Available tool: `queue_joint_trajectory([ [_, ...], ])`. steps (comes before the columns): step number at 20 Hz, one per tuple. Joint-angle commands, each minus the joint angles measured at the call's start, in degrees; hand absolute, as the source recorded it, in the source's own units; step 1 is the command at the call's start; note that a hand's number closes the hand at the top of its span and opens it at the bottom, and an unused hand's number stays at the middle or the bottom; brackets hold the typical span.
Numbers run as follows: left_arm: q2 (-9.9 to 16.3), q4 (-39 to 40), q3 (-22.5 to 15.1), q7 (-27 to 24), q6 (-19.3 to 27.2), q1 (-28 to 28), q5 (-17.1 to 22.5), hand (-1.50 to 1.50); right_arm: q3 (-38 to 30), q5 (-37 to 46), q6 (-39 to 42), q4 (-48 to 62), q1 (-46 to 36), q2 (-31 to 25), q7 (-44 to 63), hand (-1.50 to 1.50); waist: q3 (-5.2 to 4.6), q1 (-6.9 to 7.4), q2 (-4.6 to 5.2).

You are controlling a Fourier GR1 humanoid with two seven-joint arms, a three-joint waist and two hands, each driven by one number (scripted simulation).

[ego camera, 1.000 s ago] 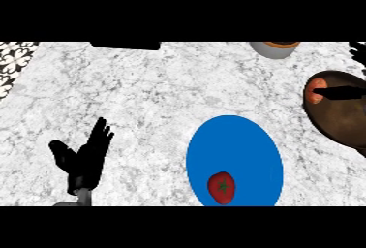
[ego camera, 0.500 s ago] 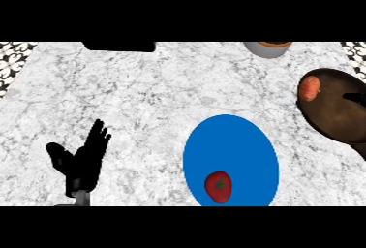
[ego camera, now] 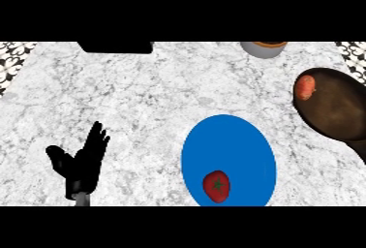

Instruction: Pick the squash from the plate and place it in the pan

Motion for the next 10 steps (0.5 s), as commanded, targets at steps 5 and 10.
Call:
queue_joint_trajectory([
  [5, -2.2, 0.1, -0.6, 0.1, 2.1, 0.4, -1.1, 0.0, 1.3, -1.8, 8.8, -1.9, 5.6, -2.1, -5.5, -1.5, -0.19, -0.98, -0.46],
  [10, 1.3, 2.5, 2.8, -0.5, -1.6, -0.1, 1.0, 0.0, 2.2, -2.9, 5.7, -3.1, 10.6, 0.1, -8.4, -1.5, -0.22, -1.22, -0.51],
])
